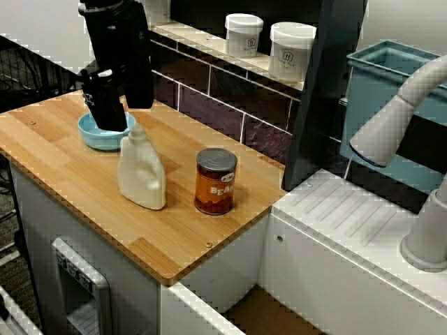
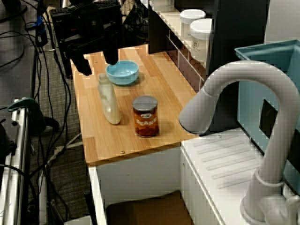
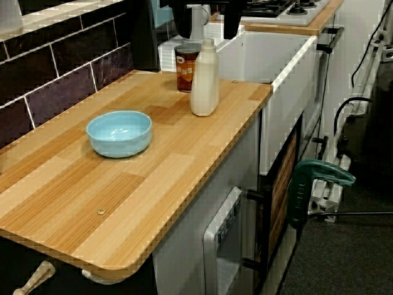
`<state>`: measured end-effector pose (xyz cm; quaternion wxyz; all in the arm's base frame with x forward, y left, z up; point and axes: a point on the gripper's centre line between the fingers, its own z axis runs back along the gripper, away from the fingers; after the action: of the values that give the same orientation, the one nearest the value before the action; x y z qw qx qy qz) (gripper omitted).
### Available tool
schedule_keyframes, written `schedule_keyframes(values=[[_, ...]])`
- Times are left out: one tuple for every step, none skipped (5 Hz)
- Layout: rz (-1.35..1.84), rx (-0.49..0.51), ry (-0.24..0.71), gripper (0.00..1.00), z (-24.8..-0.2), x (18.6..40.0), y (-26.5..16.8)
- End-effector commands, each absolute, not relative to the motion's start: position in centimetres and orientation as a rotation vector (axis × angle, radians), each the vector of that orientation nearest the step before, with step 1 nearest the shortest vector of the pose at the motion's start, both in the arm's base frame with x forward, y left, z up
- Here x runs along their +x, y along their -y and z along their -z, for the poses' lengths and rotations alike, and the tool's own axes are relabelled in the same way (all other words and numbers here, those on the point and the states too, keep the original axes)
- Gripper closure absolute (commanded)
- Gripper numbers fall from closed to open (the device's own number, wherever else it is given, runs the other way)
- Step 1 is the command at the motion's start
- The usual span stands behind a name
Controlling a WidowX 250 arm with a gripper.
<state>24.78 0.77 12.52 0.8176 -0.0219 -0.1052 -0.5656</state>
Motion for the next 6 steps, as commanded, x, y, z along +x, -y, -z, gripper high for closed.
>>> schedule_keyframes(values=[[1.163, -0.064, 0.216, 0.0, -10.7, 24.8, -0.9], [1.151, -0.058, 0.207, 0.0, -9.8, 24.7, -0.8], [1.126, -0.077, 0.194, 0.0, -9.3, 24.8, -0.4], [1.086, -0.064, 0.189, 0.0, -9.0, 24.8, 0.2], [1.083, -0.051, 0.18, 0.0, -8.4, 24.7, 0.6], [1.078, -0.055, 0.193, 1.0, -8.1, 24.4, 0.8]])
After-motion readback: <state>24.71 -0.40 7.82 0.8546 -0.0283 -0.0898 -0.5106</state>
